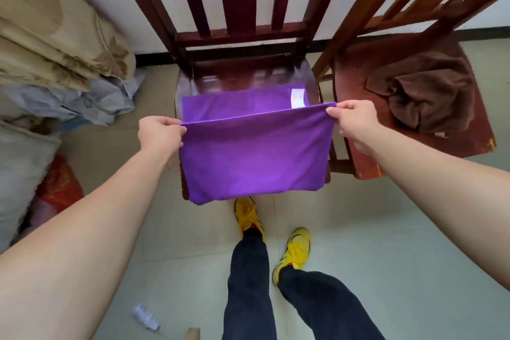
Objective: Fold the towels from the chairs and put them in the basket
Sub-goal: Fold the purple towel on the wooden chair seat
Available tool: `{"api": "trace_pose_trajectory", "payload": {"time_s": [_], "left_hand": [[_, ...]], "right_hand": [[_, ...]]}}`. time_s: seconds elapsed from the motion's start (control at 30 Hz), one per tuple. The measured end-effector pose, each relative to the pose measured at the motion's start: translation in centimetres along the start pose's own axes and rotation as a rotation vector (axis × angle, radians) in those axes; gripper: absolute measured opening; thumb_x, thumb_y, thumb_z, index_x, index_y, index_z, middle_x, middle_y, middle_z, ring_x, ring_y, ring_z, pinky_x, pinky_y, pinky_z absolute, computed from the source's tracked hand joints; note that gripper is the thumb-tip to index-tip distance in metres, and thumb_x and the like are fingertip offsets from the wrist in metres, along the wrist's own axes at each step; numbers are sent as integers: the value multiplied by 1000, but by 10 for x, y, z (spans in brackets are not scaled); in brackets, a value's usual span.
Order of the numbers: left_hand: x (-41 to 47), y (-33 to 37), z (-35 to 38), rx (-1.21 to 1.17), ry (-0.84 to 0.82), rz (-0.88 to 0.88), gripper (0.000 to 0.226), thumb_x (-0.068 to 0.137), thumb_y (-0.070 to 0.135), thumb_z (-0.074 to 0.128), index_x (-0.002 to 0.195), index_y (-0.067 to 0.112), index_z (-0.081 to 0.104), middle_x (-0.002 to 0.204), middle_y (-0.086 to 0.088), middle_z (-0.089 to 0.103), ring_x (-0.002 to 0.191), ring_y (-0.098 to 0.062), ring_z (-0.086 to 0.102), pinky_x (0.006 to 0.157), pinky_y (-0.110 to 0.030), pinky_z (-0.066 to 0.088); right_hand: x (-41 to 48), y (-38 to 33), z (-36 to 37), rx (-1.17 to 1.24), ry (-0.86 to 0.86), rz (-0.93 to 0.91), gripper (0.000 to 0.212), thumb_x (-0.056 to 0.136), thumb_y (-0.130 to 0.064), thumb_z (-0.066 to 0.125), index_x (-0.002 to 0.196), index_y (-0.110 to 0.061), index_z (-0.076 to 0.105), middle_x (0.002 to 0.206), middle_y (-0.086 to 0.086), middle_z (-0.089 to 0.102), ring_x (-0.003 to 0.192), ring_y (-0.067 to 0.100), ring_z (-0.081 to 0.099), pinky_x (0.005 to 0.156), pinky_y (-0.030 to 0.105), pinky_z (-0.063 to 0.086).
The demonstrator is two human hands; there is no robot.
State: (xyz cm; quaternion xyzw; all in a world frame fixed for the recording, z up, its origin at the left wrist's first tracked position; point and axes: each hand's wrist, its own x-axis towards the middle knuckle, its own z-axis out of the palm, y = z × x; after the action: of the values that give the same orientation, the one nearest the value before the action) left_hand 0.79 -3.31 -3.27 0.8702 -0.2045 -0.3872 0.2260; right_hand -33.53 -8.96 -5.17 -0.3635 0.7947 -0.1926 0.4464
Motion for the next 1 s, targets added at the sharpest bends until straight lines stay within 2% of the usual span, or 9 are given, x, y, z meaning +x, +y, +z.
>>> {"api": "trace_pose_trajectory", "payload": {"time_s": [0.07,0.13,0.23,0.33,0.5,0.6,0.8,0.9,1.0], "left_hand": [[19,4,1,244,52,90,12,82,17,68,93,15,74,95,-13,71,89,-27,65,85,-34,52],[38,11,4,319,35,159,15,85,24,67,95,17,75,99,-13,72,99,-30,64,91,-36,50],[66,19,15,344,-8,246,17,87,22,64,96,12,75,97,-14,72,99,-30,64,88,-35,49],[101,24,32,335,-29,271,17,88,22,63,94,11,75,95,-14,71,98,-31,64,88,-36,50],[145,17,48,275,-71,225,10,87,22,62,87,18,71,84,-9,66,91,-33,65,81,-35,51],[162,10,51,220,-78,205,8,89,22,59,83,21,64,85,-9,66,85,-33,64,74,-33,48],[179,10,52,262,-75,282,10,94,25,48,94,20,56,89,-10,60,88,-34,59,75,-39,48],[182,12,57,280,-38,263,16,96,26,47,102,15,58,92,-7,57,86,-28,54,72,-32,42],[184,14,62,293,27,190,24,95,32,50,107,13,58,95,-7,57,87,-28,52,76,-33,44]], "right_hand": [[15,-5,13,-29,12,12,23,84,-22,72,63,-20,62,70,-4,60,72,17,56,64,31,45],[31,-9,24,-57,32,25,28,85,-22,71,59,-20,61,70,-6,61,71,13,57,68,27,44],[53,-12,35,-89,65,19,31,86,-24,70,57,-20,60,67,-9,60,66,7,55,65,23,41],[82,-17,51,-115,91,2,28,85,-28,69,60,-21,60,70,-7,62,69,13,58,67,26,45],[112,-28,77,-105,58,-84,13,86,-33,64,76,-24,65,90,5,69,84,24,65,74,40,55],[125,-32,90,-116,30,-159,11,91,-32,58,92,-24,65,85,-1,67,84,20,66,72,32,54],[138,-39,100,-425,118,-262,30,98,-36,45,118,-17,57,100,4,59,86,19,50,73,25,33],[142,-47,106,-502,125,-254,37,100,-38,42,126,-15,54,118,16,62,104,34,58,75,29,33],[147,-50,109,-591,140,-199,38,99,-40,43,124,-14,56,119,17,63,108,39,58,74,31,35]]}}
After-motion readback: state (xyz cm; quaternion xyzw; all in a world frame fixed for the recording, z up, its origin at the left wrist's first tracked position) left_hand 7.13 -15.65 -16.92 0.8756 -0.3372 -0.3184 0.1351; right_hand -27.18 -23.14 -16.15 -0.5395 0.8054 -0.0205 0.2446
